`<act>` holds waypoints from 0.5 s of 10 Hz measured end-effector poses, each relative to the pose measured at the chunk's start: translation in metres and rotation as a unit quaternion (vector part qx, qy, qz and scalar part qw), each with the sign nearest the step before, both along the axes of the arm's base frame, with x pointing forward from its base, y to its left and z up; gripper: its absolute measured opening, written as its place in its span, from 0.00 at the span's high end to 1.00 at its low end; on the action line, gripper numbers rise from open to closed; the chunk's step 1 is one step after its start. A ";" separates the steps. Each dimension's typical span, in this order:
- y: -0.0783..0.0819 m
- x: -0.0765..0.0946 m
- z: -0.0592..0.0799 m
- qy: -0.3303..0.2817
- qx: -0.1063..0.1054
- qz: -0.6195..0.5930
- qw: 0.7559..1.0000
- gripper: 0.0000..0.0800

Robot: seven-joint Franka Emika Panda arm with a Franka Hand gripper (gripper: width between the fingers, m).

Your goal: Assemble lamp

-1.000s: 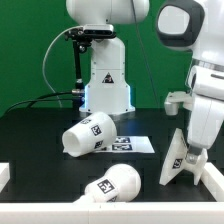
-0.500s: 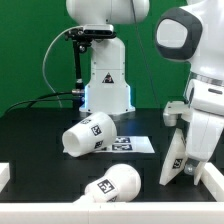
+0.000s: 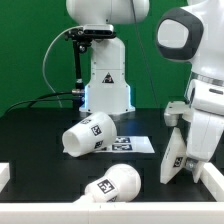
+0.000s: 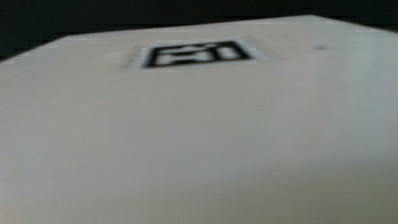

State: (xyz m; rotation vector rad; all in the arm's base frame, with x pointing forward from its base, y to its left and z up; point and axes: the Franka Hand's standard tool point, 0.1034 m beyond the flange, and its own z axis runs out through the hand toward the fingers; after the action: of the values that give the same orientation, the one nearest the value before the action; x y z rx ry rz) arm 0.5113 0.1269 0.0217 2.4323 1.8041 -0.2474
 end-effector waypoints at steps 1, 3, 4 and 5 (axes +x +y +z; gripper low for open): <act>0.000 0.000 0.000 0.000 0.000 0.000 1.000 0.61; 0.000 0.000 0.000 0.000 0.000 0.000 1.000 0.61; 0.000 0.000 0.000 0.000 0.000 0.000 1.000 0.61; 0.000 0.000 0.000 0.000 0.000 0.000 1.000 0.61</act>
Offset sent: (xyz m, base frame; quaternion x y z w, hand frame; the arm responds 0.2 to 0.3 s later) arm 0.0000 0.0000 0.0000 0.0000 0.0000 0.0000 1.0000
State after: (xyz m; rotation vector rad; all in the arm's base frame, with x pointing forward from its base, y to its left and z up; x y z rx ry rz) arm 0.5113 0.1270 0.0217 2.4322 1.8044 -0.2471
